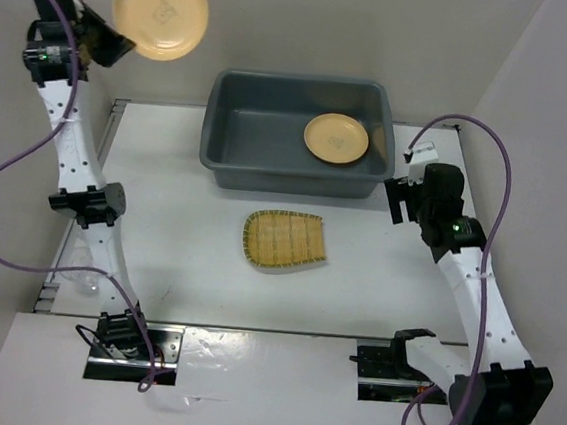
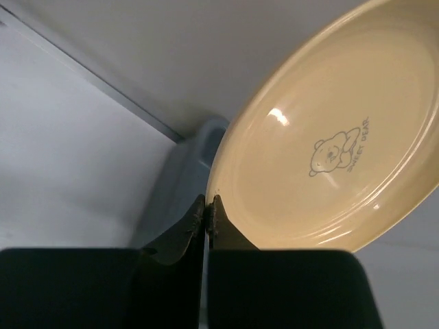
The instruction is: Place the mixed dishes into the plastic bin
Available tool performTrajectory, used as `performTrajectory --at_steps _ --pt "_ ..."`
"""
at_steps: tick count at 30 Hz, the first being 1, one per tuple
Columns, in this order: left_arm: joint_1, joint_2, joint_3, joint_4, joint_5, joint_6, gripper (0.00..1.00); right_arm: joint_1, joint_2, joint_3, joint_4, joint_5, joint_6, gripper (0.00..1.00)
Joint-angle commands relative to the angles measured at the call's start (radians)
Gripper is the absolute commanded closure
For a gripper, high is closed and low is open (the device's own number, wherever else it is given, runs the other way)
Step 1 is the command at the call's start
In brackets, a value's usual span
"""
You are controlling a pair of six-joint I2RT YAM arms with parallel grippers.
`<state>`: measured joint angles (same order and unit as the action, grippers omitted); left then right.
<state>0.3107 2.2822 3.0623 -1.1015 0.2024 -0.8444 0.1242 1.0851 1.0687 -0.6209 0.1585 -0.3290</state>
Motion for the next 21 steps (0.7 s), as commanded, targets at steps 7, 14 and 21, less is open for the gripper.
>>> performTrajectory --at_steps 7,14,21 --pt "-0.358 0.183 0.055 -0.035 0.115 -0.087 1.0 0.005 -0.247 -0.304 0.43 0.19 0.071 0.02" --pt "-0.591 0.339 0.065 0.071 0.092 -0.191 1.0 0.005 -0.416 -0.394 0.439 0.081 -0.022 0.02" --pt "-0.693 0.462 0.075 0.236 0.016 -0.295 1.0 0.005 -0.617 -0.45 0.331 0.066 -0.076 0.02"
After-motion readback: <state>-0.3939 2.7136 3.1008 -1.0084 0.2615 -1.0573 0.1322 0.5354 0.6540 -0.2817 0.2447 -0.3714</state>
